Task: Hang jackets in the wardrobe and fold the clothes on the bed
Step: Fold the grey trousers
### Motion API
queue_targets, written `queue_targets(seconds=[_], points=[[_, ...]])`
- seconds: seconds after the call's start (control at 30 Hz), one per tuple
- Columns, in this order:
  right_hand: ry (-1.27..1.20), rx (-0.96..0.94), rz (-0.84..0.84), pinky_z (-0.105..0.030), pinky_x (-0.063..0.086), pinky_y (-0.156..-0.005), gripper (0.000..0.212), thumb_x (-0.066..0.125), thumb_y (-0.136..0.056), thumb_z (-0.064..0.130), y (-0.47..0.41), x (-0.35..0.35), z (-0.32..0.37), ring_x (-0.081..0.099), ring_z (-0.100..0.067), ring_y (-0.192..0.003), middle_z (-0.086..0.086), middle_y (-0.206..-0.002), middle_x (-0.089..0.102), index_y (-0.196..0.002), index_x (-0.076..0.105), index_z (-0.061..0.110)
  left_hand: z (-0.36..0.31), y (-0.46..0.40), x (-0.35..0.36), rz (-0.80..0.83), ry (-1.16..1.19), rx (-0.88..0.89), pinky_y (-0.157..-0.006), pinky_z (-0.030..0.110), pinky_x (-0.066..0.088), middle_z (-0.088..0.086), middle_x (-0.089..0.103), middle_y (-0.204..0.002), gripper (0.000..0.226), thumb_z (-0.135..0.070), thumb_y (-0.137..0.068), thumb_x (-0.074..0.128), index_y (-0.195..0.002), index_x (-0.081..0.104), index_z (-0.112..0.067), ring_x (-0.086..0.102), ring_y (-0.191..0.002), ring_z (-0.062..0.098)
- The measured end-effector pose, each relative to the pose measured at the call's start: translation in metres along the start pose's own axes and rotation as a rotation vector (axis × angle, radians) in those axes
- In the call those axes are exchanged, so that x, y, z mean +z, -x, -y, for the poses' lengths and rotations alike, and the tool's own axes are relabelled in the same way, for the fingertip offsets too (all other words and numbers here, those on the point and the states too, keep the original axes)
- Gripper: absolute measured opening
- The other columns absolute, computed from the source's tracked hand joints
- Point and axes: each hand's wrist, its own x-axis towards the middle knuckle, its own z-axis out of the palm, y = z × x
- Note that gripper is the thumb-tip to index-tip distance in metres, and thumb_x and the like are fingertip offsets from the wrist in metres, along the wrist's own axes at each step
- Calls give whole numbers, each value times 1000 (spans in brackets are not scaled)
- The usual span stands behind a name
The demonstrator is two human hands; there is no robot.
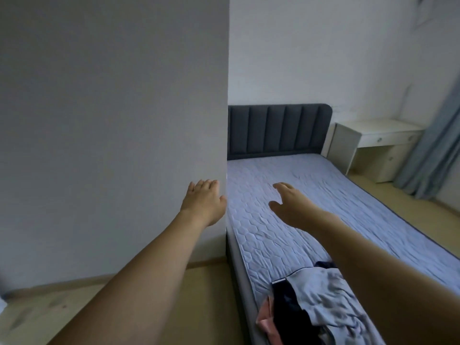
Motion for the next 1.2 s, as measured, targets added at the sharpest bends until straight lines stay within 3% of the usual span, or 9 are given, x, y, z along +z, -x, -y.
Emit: queue_targets(seconds=[0.2, 0.3, 0.47, 0.67, 0.77, 0.87, 1.0, 1.07, 1.2], points=[[-27, -6, 135, -37, 27, -115, 59, 48, -100, 31, -10, -21, -136, 31, -24, -142, -4, -159, 25, -152, 25, 14, -119, -31, 40, 58, 49, -75, -122, 46, 10, 7, 28, -159, 55, -33, -102, 29, -153, 24, -13, 25, -145, 25], [-38, 33, 196, -37, 26, -115, 59, 46, -100, 29, -26, -29, -199, 29, -24, -143, -5, -159, 24, -152, 24, 13, -160, -54, 68, 102, 66, -107, -120, 45, 18, 8, 35, -155, 53, -33, -100, 32, -150, 30, -14, 33, -141, 26], [-39, 67, 235, -36, 27, -113, 58, 45, -100, 27, -64, -16, -298, 29, -24, -143, -6, -159, 23, -152, 23, 12, -210, -107, 137, 181, 219, -248, -104, 39, 38, 15, 47, -142, 45, -30, -99, 35, -137, 43, -9, 47, -125, 35], [-93, 78, 397, -35, 29, -111, 58, 43, -101, 27, -121, 26, -451, 30, -23, -142, -4, -159, 21, -153, 21, 13, -295, -160, 269, 331, 393, -447, -84, 36, 43, 20, 57, -125, 35, -27, -94, 41, -118, 50, -3, 55, -110, 35], [-136, 137, 485, -33, 38, -100, 57, 42, -101, 24, -149, 57, -535, 38, -25, -136, -6, -159, 22, -153, 22, 14, -352, -180, 331, 391, 390, -536, -86, 35, 43, 17, 54, -130, 31, -29, -94, 41, -116, 49, -9, 54, -114, 32], [-118, 152, 587, -26, 42, -81, 56, 42, -99, 20, -168, 98, -617, 48, -23, -118, -6, -156, 27, -152, 25, 13, -410, -196, 394, 473, 449, -607, -98, 34, 39, 12, 45, -145, 43, -31, -98, 41, -137, 43, -11, 47, -127, 29], [-77, 187, 666, -33, 42, -95, 50, 45, -97, 16, -180, 157, -700, 47, -28, -125, -12, -148, 38, -145, 35, 5, -485, -201, 486, 582, 532, -628, -101, 33, 39, 9, 43, -146, 48, -30, -97, 40, -141, 40, -12, 46, -128, 28], [-81, 178, 689, -28, 42, -86, 54, 44, -97, 16, -184, 198, -736, 48, -25, -125, -9, -152, 33, -149, 30, 10, -521, -201, 543, 617, 579, -630, -98, 33, 39, 10, 45, -144, 48, -27, -97, 39, -142, 39, -12, 47, -127, 28], [-95, 101, 771, -24, 42, -60, 46, 43, -92, 8, -184, 307, -807, 57, -19, -88, -8, -142, 41, -136, 39, 20, -587, -185, 668, 720, 658, -614, -86, 34, 43, 15, 58, -121, 26, -18, -99, 41, -118, 53, -5, 56, -112, 32]])
